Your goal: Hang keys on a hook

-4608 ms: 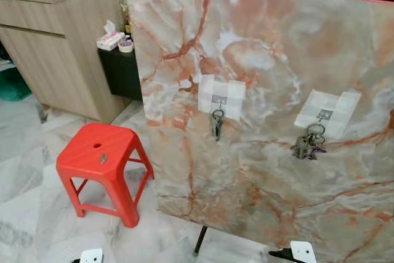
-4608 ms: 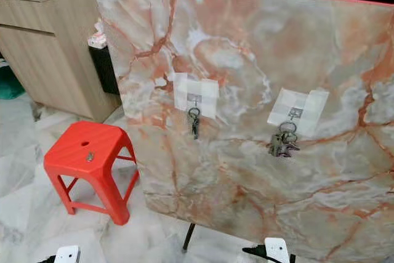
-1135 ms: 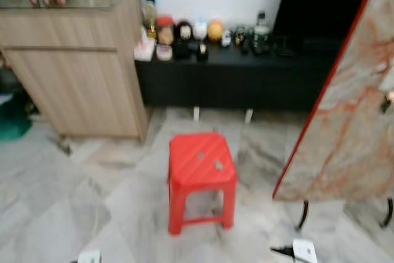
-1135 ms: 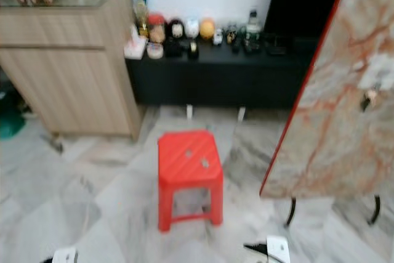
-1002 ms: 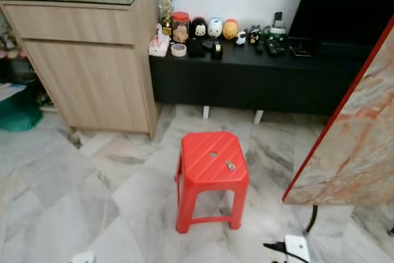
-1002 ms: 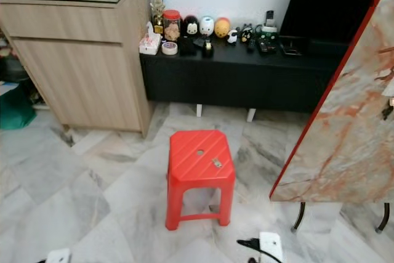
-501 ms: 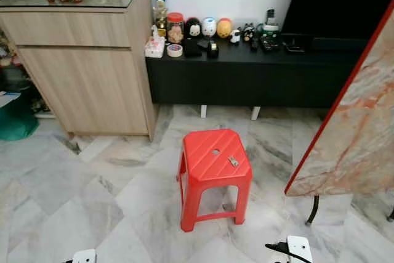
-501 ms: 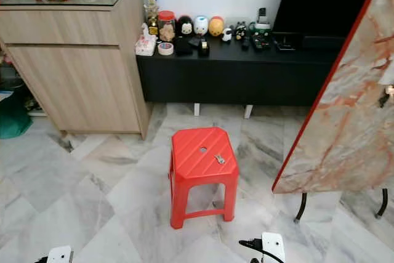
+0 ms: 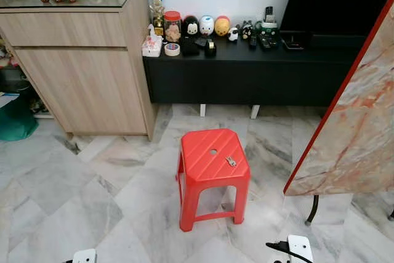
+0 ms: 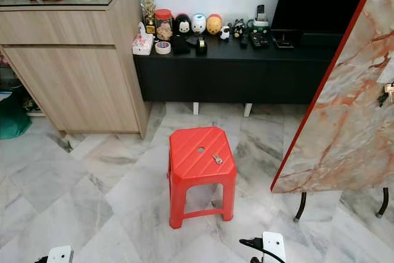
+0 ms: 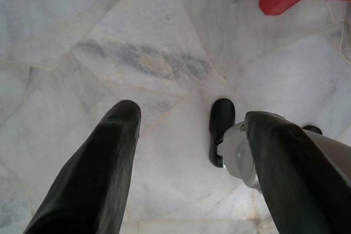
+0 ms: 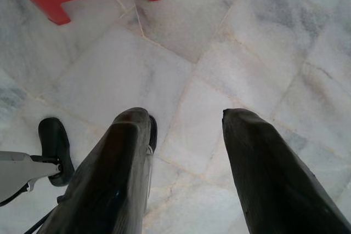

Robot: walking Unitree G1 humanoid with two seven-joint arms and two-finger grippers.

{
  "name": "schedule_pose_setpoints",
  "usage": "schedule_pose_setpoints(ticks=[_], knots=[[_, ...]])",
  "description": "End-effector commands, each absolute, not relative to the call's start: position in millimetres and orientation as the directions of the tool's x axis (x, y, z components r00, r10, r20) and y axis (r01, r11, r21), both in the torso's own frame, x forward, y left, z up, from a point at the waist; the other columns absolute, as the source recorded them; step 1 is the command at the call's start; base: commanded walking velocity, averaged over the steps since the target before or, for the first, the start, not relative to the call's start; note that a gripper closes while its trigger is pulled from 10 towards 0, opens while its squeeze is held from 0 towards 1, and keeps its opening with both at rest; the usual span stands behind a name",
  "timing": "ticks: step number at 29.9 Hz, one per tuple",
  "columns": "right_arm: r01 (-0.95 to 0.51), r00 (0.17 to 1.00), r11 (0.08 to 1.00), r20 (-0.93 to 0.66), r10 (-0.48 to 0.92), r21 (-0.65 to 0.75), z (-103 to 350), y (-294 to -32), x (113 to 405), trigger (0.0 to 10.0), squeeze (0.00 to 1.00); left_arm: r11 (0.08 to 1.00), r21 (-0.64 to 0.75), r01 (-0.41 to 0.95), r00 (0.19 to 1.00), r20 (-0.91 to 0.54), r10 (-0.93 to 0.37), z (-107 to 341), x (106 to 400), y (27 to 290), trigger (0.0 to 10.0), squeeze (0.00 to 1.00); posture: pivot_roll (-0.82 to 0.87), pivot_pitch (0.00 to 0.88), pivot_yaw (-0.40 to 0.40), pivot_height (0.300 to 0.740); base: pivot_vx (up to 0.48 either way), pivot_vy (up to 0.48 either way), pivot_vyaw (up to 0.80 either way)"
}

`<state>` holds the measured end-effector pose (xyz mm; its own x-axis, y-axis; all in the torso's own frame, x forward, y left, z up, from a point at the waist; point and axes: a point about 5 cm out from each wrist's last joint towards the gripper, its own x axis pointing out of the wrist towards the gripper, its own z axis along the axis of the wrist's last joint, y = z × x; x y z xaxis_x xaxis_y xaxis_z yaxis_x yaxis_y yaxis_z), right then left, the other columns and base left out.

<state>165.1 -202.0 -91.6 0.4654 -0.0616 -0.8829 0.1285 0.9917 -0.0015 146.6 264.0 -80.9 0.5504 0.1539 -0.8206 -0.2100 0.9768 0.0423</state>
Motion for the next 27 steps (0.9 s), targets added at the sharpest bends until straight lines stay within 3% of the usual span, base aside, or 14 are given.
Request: schedule_pose_setpoints(ticks=[1, 5, 19, 27], knots=[[0.122, 0.492, 0.992, -0.869, -0.050, 0.012, -88.9, -201.8, 170.8, 10.0, 0.00, 0.977, 0.036, -0.212, 0.544, -0.826, 0.149, -82.0, 146.3, 261.7, 10.0, 0.00, 0.10, 0.000, -0.043, 0.740, 0.000, 0.000, 0.45], [0.140, 0.509, 0.990, -0.860, -0.045, 0.031, -88.2, -201.8, 171.8, 10.0, 0.00, 0.976, 0.033, -0.215, 0.545, -0.826, 0.147, -82.3, 146.4, 260.9, 10.0, 0.00, 0.11, 0.000, -0.047, 0.740, 0.000, 0.000, 0.63], [0.139, 0.515, 0.990, -0.856, -0.041, 0.036, -88.0, -202.3, 171.9, 10.0, 0.00, 0.976, 0.027, -0.218, 0.543, -0.828, 0.144, -83.3, 145.3, 259.1, 10.0, 0.00, 0.11, 0.000, -0.049, 0.740, 0.000, 0.000, 0.00], [0.167, 0.518, 0.985, -0.854, -0.047, 0.047, -88.1, -202.2, 171.7, 10.0, 0.00, 0.975, 0.023, -0.222, 0.543, -0.828, 0.143, -83.6, 145.4, 257.9, 10.0, 0.00, 0.11, 0.000, -0.052, 0.740, 0.000, 0.000, 0.44]])
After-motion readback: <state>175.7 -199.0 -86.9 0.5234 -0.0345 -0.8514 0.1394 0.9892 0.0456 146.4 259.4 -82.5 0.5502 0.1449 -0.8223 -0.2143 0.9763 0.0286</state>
